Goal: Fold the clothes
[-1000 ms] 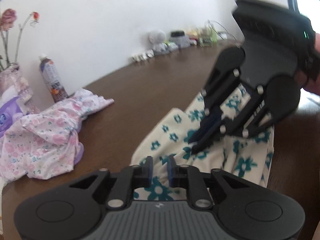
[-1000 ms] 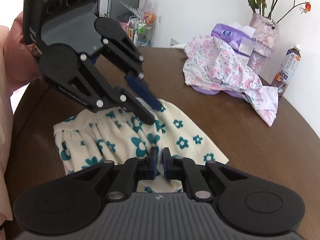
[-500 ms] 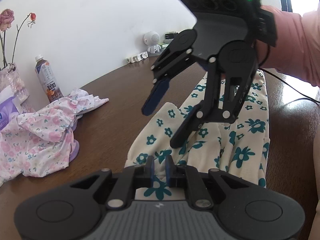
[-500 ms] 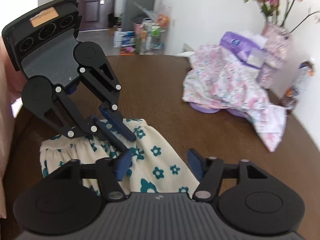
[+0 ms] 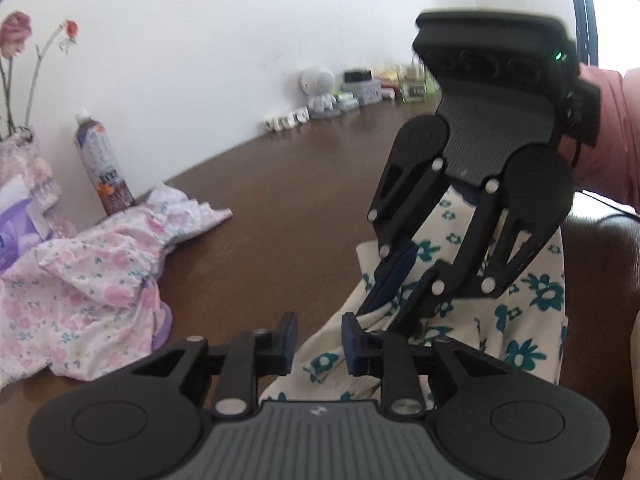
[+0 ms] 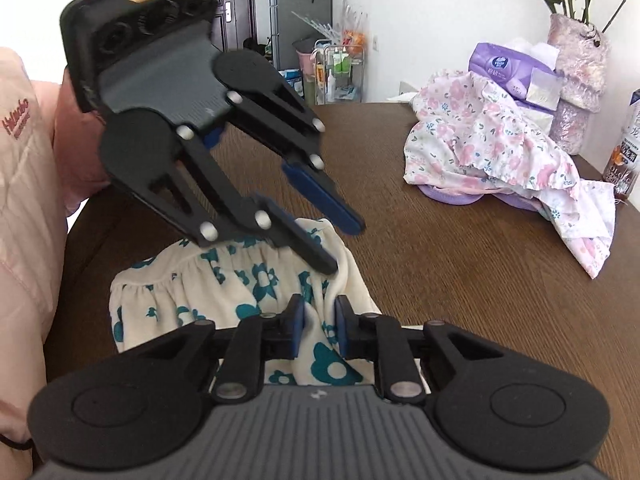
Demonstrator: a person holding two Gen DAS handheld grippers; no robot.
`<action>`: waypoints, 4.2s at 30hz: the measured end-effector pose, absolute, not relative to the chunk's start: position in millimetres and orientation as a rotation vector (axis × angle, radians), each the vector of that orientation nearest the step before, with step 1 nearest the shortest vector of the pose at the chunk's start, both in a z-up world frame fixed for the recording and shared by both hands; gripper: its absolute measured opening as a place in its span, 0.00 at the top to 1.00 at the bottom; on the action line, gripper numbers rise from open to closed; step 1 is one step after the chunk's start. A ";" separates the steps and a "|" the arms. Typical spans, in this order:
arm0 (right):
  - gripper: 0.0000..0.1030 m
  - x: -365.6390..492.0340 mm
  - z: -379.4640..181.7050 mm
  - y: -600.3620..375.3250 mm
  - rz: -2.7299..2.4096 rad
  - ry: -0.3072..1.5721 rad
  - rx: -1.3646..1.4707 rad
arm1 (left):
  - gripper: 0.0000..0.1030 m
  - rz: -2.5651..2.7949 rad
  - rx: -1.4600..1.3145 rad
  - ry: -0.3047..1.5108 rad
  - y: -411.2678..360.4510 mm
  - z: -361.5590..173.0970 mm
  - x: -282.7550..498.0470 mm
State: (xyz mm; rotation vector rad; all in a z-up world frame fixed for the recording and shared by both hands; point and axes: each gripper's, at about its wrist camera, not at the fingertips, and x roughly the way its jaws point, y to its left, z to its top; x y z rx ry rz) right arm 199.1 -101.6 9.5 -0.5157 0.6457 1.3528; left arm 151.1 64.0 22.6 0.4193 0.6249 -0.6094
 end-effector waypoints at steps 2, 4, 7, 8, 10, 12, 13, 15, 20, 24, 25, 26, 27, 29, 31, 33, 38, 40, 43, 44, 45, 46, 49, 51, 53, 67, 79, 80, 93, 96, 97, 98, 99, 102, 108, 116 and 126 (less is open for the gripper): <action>0.88 198.8 9.7 -104.2 1.347 0.644 -0.507 | 0.81 -0.626 0.424 0.660 63.6 16.7 154.4; 0.89 198.8 9.7 -107.8 1.338 0.648 -0.496 | 0.84 -0.634 0.425 0.658 64.9 14.5 151.0; 0.87 204.0 8.9 -116.8 1.319 0.681 -0.448 | 0.86 -0.638 0.415 0.660 68.1 11.7 147.0; 0.86 205.7 8.0 -120.7 1.313 0.691 -0.428 | 0.86 -0.639 0.408 0.661 69.1 10.5 145.9; 0.86 208.4 6.1 -126.0 1.304 0.700 -0.402 | 0.87 -0.638 0.407 0.657 69.3 9.6 144.0; 0.86 208.7 5.0 -130.6 1.295 0.693 -0.398 | 0.87 -0.628 0.394 0.655 71.4 8.9 142.7; 0.86 208.6 4.6 -132.8 1.290 0.688 -0.400 | 0.87 -0.622 0.387 0.654 72.5 8.5 142.1; 0.86 208.4 3.7 -137.2 1.280 0.677 -0.403 | 0.87 -0.591 0.368 0.656 76.4 8.2 139.8; 0.86 200.8 4.6 -134.3 1.258 0.618 -0.465 | 0.87 -0.500 0.368 0.632 75.2 8.9 126.0; 0.86 199.1 2.5 -130.0 1.248 0.578 -0.492 | 0.87 -0.452 0.367 0.614 73.5 7.7 119.4; 0.86 199.7 1.2 -129.7 1.246 0.570 -0.493 | 0.87 -0.444 0.357 0.610 74.5 7.9 118.5; 0.86 200.1 1.2 -129.5 1.247 0.569 -0.491 | 0.87 -0.438 0.347 0.608 75.4 7.6 117.7; 0.86 200.5 1.1 -129.4 1.247 0.567 -0.488 | 0.87 -0.433 0.340 0.606 75.8 6.7 117.6; 0.86 200.9 0.1 -129.7 1.246 0.571 -0.478 | 0.87 -0.425 0.326 0.602 76.5 4.9 117.4; 0.86 200.9 -2.7 -131.7 1.238 0.574 -0.449 | 0.87 -0.416 0.311 0.596 76.7 3.5 117.1; 0.86 202.7 -5.4 -135.2 1.228 0.588 -0.394 | 0.87 -0.408 0.286 0.593 78.0 2.8 116.7; 0.85 195.6 -2.8 -137.2 1.193 0.563 -0.379 | 0.86 -0.380 0.236 0.605 78.7 6.7 117.9; 0.85 190.4 5.0 -139.4 1.174 0.553 -0.359 | 0.82 -0.344 0.215 0.584 76.9 15.2 111.8; 0.85 176.4 19.5 -146.7 1.143 0.508 -0.319 | 0.65 -0.320 0.156 0.538 79.4 30.0 91.8; 0.83 168.2 22.9 -150.1 1.135 0.489 -0.316 | 0.64 -0.305 0.134 0.539 80.8 32.4 85.7; 0.80 160.0 26.4 -153.5 1.127 0.469 -0.314 | 0.63 -0.290 0.111 0.540 82.2 34.8 79.7; 0.78 152.1 29.5 -156.8 1.118 0.451 -0.311 | 0.63 -0.269 0.074 0.552 84.2 36.3 74.8; 0.75 138.5 23.9 -160.5 1.068 0.452 -0.312 | 0.63 -0.198 -0.081 0.602 92.7 30.9 67.7; 0.75 132.8 20.5 -162.8 1.033 0.462 -0.298 | 0.63 -0.163 -0.222 0.630 101.1 26.7 64.3; 0.75 130.4 16.9 -164.9 1.000 0.479 -0.276 | 0.62 -0.139 -0.341 0.646 107.4 22.3 59.1; 0.75 130.8 -8.3 -163.9 0.934 0.608 -0.226 | 0.62 -0.069 -0.777 0.640 121.7 -11.9 41.0; 0.75 127.4 -11.9 -162.8 0.911 0.609 -0.207 | 0.80 -0.057 -0.573 0.592 105.1 3.6 45.0; 0.75 126.4 -11.4 -163.0 0.909 0.608 -0.205 | 0.80 -0.056 -0.530 0.586 102.0 8.5 47.0; 0.75 130.0 0.8 -180.1 0.873 0.583 -0.138 | 0.80 -0.011 0.003 0.582 61.5 55.2 69.8; 0.75 129.1 4.1 -186.6 0.870 0.570 -0.127 | 0.80 -0.007 0.135 0.576 45.5 65.1 74.9; 0.75 128.8 5.0 -188.9 0.866 0.567 -0.124 | 0.80 -0.006 0.177 0.573 39.8 68.3 76.3; 0.75 128.4 5.9 -191.2 0.863 0.564 -0.122 | 0.80 -0.004 0.228 0.571 32.2 71.1 77.5; 0.75 127.8 6.7 -194.1 0.860 0.563 -0.121 | 0.80 0.002 0.276 0.571 25.5 72.2 80.3; 0.75 127.0 9.7 -202.5 0.854 0.557 -0.122 | 0.80 0.019 0.425 0.568 1.6 72.5 87.3; 0.75 124.2 13.5 -226.7 0.847 0.556 -0.136 | 0.80 0.049 0.679 0.550 -47.0 69.4 97.4; 0.75 124.1 12.9 -265.1 0.842 0.559 -0.119 | 0.80 0.087 0.967 0.503 -112.3 52.0 99.7; 0.71 140.4 13.9 -324.4 0.763 0.550 0.043 | 0.80 0.046 1.195 0.458 -197.6 5.6 95.6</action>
